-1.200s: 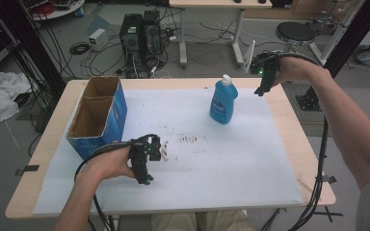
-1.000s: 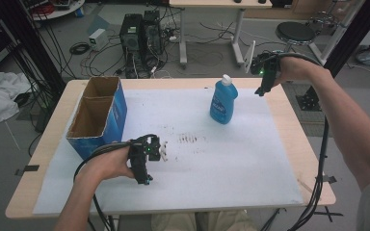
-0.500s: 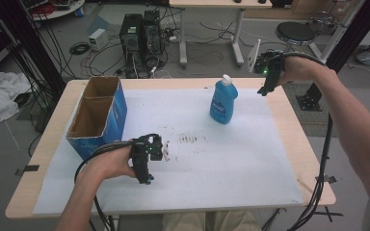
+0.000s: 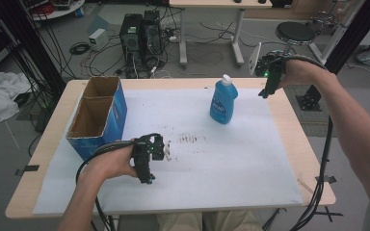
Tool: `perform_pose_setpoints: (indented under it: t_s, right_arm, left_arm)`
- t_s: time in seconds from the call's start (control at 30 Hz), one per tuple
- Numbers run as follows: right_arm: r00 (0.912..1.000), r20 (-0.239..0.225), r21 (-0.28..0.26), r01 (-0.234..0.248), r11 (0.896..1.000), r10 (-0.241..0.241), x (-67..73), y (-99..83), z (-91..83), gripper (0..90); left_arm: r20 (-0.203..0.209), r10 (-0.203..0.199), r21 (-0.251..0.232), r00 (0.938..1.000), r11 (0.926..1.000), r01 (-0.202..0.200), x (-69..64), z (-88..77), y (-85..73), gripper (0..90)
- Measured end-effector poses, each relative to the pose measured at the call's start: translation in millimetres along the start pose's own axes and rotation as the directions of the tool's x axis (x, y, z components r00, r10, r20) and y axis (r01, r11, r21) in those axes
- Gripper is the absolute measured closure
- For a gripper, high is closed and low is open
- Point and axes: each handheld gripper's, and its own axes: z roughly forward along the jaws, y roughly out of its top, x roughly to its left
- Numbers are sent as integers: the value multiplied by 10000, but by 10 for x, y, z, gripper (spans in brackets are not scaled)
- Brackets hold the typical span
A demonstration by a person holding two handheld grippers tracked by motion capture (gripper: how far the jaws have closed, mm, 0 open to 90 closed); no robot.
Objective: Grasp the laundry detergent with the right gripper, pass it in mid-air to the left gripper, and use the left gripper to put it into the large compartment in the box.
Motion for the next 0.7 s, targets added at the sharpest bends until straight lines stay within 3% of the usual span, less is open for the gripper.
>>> perform_pose_setpoints:
  t_s: [0.37,0.4,0.5,0.7]
  right_arm:
    - [9980,-219,95,-591,9982,593,157,81,-43,127]
    - [9966,-317,141,-758,9970,762,241,117,-48,127]
    - [9955,-301,121,-894,9959,897,280,129,-49,128]
    - [9877,-245,-224,-1552,9876,1547,389,169,-15,127]
  left_arm:
    - [-74,-51,-138,10000,9999,50,52,8,-12,162]
    - [-72,-49,-169,10000,9998,48,49,9,-10,163]
    - [-104,-46,-179,9999,9998,44,37,6,-5,163]
    - [-140,-121,-301,9998,9995,117,12,6,-21,162]
